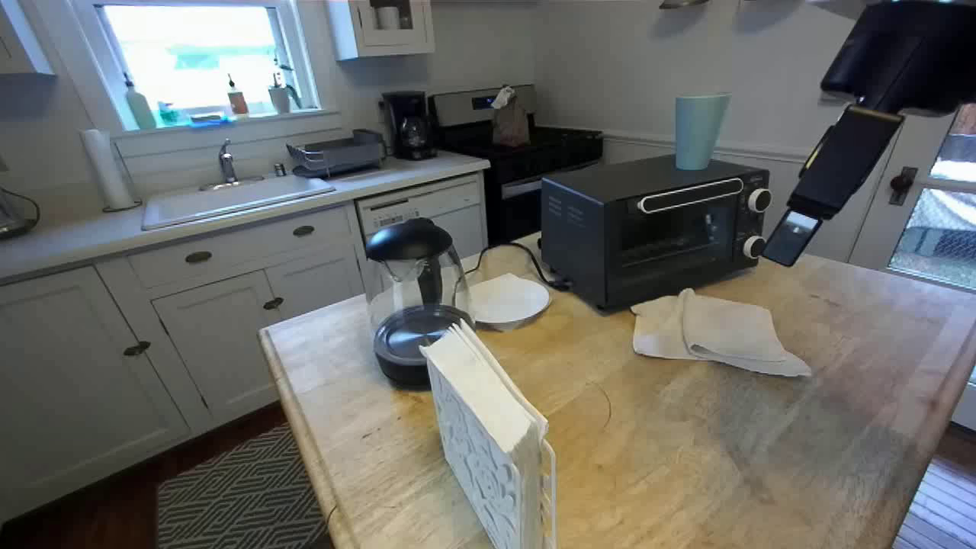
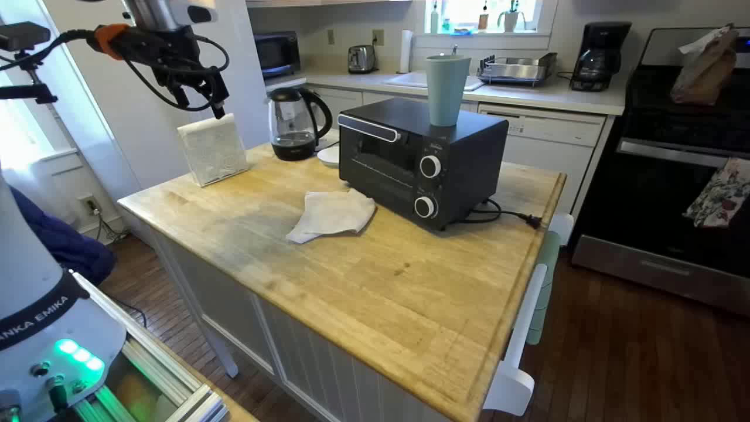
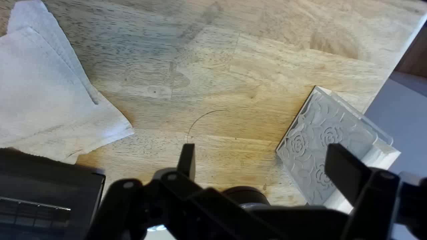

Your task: Pick up the blue cup and put it on the kitchen counter

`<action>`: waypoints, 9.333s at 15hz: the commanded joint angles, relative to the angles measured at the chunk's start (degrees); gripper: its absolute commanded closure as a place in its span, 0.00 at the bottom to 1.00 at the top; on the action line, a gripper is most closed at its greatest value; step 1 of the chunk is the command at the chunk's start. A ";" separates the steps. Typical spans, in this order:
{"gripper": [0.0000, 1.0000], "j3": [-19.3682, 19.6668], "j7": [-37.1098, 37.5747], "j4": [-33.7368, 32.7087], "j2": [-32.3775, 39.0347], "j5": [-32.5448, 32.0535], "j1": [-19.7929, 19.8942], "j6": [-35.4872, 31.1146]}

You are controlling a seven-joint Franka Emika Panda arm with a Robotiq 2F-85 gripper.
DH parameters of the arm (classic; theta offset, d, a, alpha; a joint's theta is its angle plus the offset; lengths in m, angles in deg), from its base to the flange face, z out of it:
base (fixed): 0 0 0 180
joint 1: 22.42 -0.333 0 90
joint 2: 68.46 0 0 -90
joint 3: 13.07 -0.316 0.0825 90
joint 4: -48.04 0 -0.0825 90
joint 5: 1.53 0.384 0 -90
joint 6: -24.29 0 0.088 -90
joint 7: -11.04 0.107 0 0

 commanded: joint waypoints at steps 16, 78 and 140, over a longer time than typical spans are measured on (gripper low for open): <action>0.00 2.06 3.61 -1.48 -1.66 -3.83 9.01 -4.58; 0.84 14.36 35.70 -62.21 51.93 -11.20 25.94 2.28; 0.22 30.66 65.30 -30.79 41.08 -28.96 28.39 -15.14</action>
